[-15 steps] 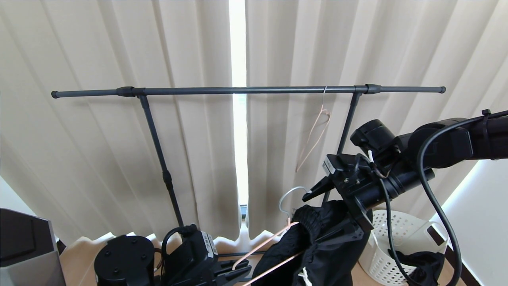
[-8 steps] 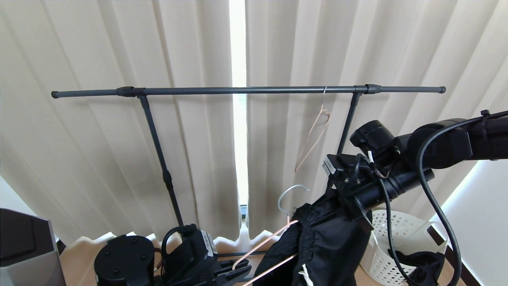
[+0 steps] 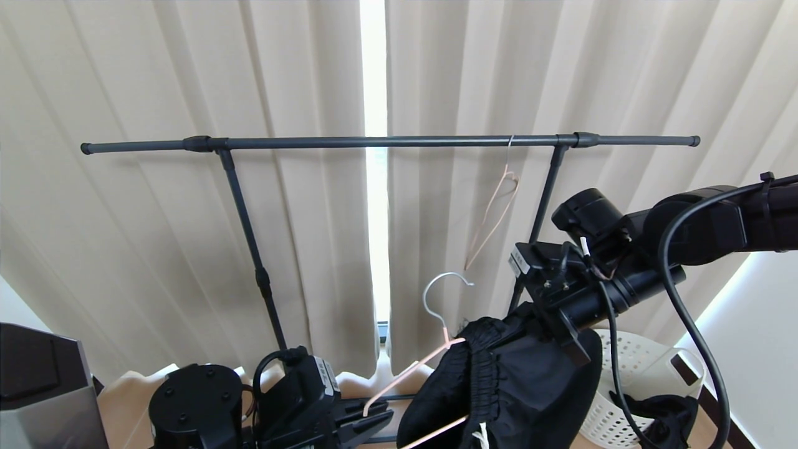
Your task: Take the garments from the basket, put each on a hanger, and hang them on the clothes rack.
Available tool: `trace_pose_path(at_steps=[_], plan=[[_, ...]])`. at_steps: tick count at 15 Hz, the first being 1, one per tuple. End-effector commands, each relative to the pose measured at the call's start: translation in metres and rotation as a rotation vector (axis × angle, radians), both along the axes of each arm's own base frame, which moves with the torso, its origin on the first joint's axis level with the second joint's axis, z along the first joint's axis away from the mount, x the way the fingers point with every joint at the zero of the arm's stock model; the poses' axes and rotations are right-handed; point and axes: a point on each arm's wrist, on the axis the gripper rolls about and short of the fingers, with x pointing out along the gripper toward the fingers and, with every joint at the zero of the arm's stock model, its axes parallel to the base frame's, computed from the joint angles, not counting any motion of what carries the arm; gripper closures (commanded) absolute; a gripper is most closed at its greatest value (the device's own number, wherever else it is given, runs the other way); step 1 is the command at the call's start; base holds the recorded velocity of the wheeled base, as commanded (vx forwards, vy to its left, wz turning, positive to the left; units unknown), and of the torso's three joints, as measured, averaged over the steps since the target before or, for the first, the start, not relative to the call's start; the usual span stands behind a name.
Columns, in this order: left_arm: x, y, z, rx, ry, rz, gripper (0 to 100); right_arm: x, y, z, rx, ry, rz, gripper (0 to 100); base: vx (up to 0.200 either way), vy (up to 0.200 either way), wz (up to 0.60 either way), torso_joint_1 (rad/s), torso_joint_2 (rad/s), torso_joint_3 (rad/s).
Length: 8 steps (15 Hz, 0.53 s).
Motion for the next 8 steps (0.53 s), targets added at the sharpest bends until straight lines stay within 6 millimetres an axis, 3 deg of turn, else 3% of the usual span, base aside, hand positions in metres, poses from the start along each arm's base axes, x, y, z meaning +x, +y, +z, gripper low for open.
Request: trace_pose_path(at_steps=[1, 4, 5, 8], plan=[[0.004, 0.0, 0.0, -0.005, -0.002, 0.012, 100, -0.001, 0.0, 0.001, 0.001, -0.003, 0.002, 100, 0.0, 0.0, 0.0, 0.0, 0.0, 0.0], [0.005, 0.0, -0.001, -0.002, 0.0, 0.017, 100, -0.002, 0.0, 0.004, 0.004, -0.01, 0.002, 100, 0.0, 0.0, 0.0, 0.0, 0.0, 0.0], [0.006, 0.0, -0.001, -0.005, 0.001, 0.019, 0, -0.005, 0.001, 0.007, 0.007, -0.017, 0.008, 100, 0.0, 0.0, 0.0, 0.0, 0.0, 0.0], [0.009, 0.004, -0.001, -0.007, 0.001, 0.038, 0, -0.012, 0.0, 0.012, 0.009, -0.028, 0.014, 100, 0.0, 0.0, 0.0, 0.0, 0.0, 0.0]])
